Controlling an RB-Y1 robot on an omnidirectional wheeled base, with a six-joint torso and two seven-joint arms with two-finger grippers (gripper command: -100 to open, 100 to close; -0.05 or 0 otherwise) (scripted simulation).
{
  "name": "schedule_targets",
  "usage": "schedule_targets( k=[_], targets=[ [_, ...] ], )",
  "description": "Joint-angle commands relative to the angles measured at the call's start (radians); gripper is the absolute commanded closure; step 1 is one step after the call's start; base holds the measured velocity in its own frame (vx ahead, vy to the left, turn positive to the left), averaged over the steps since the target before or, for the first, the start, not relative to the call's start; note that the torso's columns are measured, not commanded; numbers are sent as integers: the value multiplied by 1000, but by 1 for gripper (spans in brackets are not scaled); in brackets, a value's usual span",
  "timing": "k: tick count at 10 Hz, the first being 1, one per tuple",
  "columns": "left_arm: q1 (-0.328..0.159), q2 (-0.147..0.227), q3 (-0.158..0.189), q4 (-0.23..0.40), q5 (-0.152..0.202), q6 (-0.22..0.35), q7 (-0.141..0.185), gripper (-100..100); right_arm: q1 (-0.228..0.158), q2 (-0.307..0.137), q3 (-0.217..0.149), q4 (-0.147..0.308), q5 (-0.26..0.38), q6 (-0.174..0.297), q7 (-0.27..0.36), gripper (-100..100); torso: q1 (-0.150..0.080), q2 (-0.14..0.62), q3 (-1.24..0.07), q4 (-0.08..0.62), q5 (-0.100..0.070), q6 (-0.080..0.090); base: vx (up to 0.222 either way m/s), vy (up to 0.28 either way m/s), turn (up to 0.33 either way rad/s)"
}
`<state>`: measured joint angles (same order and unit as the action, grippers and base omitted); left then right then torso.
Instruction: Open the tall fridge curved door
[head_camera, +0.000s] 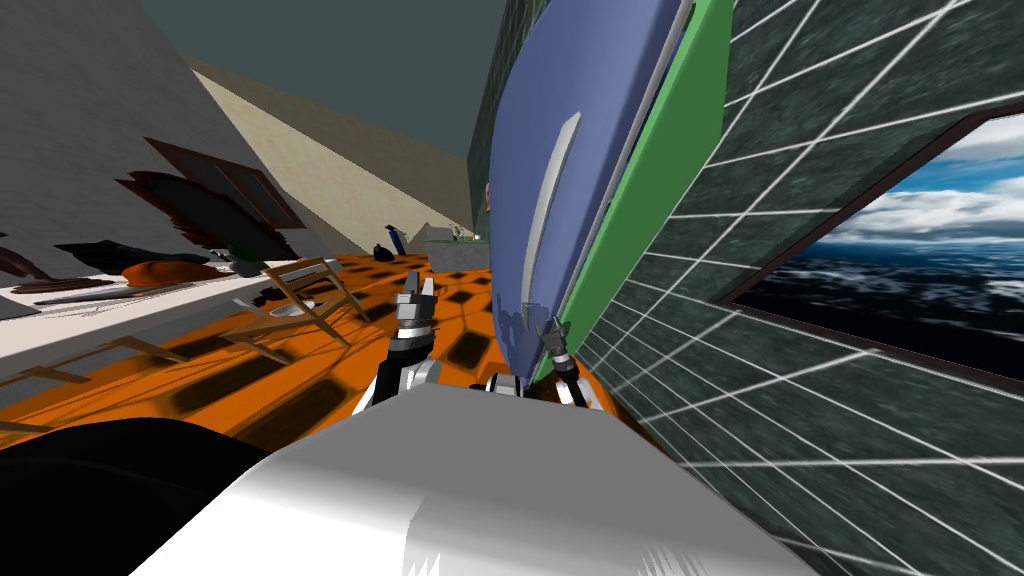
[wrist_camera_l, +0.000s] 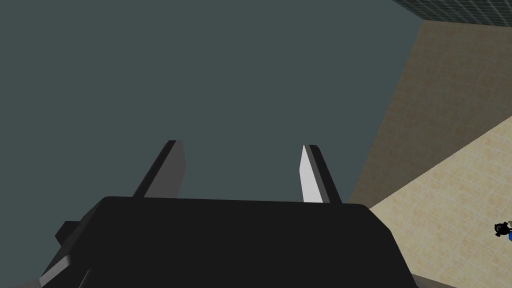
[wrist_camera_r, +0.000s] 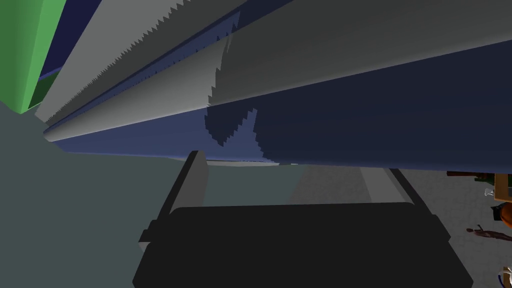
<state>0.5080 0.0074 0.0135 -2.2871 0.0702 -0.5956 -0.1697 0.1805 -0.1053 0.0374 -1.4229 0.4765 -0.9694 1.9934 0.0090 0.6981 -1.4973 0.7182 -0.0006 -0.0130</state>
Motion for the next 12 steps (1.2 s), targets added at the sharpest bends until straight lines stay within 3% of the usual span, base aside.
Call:
schedule_targets(
  k=[1, 4, 5, 6, 9, 12],
  targets=[
    [0, 0, 0, 0, 0, 0, 0, 0, -26, -8, -9, -16, -2, 27, -20, -100, -2, 6, 2, 4, 0, 3, -55, 3, -99],
    [0, 0, 0, 0, 0, 0, 0, 0, -52, -15, -15, -29, -2, 60, -41, -100, 4, 16, 7, 14, 4, -1, -15, 13, -27],
    [0, 0, 0, 0, 0, 0, 0, 0, -36, -18, -22, -19, -7, 39, -35, -100, 6, 16, 7, 15, 5, -2, -22, -8, -50],
    [0, 0, 0, 0, 0, 0, 0, 0, -11, -3, -5, -8, -2, 6, -7, 100, 3, 20, 9, 14, 4, 2, 15, -25, 83],
    [0, 0, 0, 0, 0, 0, 0, 0, 3, 10, -19, -29, -15, -1, 10, 100, -4, 21, 10, 11, 1, 6, -10, 25, -26],
    [0, 0, 0, 0, 0, 0, 0, 0, 10, 24, -26, -40, -19, 13, 26, 100, 8, 24, 13, 14, 4, 3, -45, 254, -92]
  ],
)
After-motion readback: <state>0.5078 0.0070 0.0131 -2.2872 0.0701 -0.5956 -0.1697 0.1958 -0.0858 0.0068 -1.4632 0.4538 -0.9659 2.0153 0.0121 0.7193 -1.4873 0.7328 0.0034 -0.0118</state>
